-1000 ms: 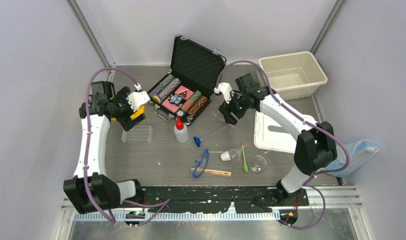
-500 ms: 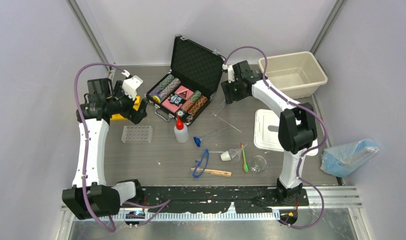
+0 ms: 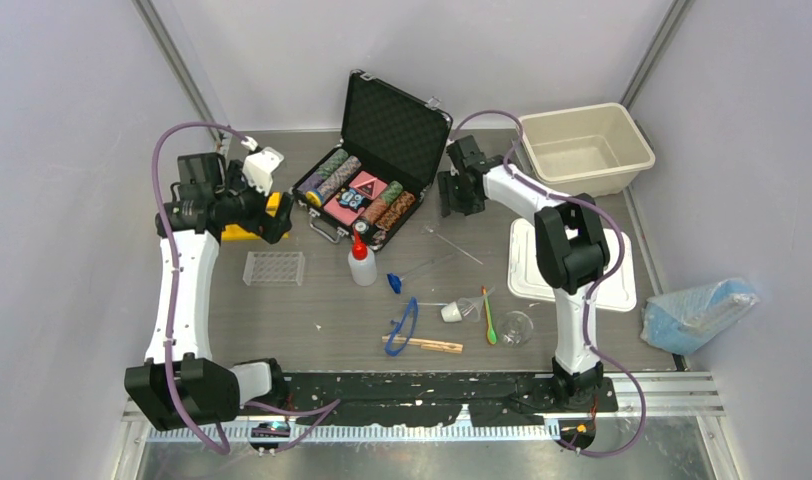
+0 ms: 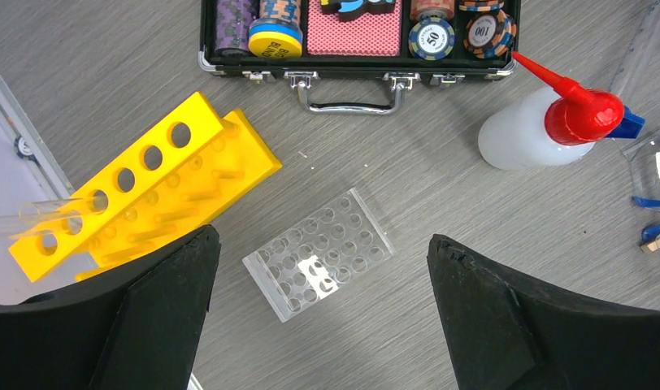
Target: Organize the chemistry lab equipment
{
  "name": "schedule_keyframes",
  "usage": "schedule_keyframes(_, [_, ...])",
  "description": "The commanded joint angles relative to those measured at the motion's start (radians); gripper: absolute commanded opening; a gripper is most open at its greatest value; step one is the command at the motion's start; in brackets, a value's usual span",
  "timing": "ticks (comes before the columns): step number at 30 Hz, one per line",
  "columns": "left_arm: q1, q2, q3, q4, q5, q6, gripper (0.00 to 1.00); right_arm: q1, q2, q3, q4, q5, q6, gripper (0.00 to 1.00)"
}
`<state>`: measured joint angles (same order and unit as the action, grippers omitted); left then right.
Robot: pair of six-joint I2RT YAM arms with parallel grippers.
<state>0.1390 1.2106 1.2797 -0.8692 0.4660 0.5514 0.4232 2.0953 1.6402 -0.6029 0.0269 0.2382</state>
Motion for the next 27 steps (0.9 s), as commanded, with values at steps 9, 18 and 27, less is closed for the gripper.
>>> schedule_keyframes(9, [-0.003, 0.002, 0.034, 0.003, -0.010, 0.017, 1.00, 0.051, 0.101, 0.077, 0.051, 0.156, 0.091, 0.51])
schedule_keyframes(18, [-0.003, -0.040, -0.001, -0.005, -0.025, 0.085, 1.00, 0.025, 0.032, -0.048, -0.069, 0.223, 0.095, 0.25])
schedule_keyframes(27, [-0.003, 0.005, 0.105, -0.092, -0.017, 0.017, 1.00, -0.091, -0.133, -0.164, 0.001, -0.116, -0.107, 0.05])
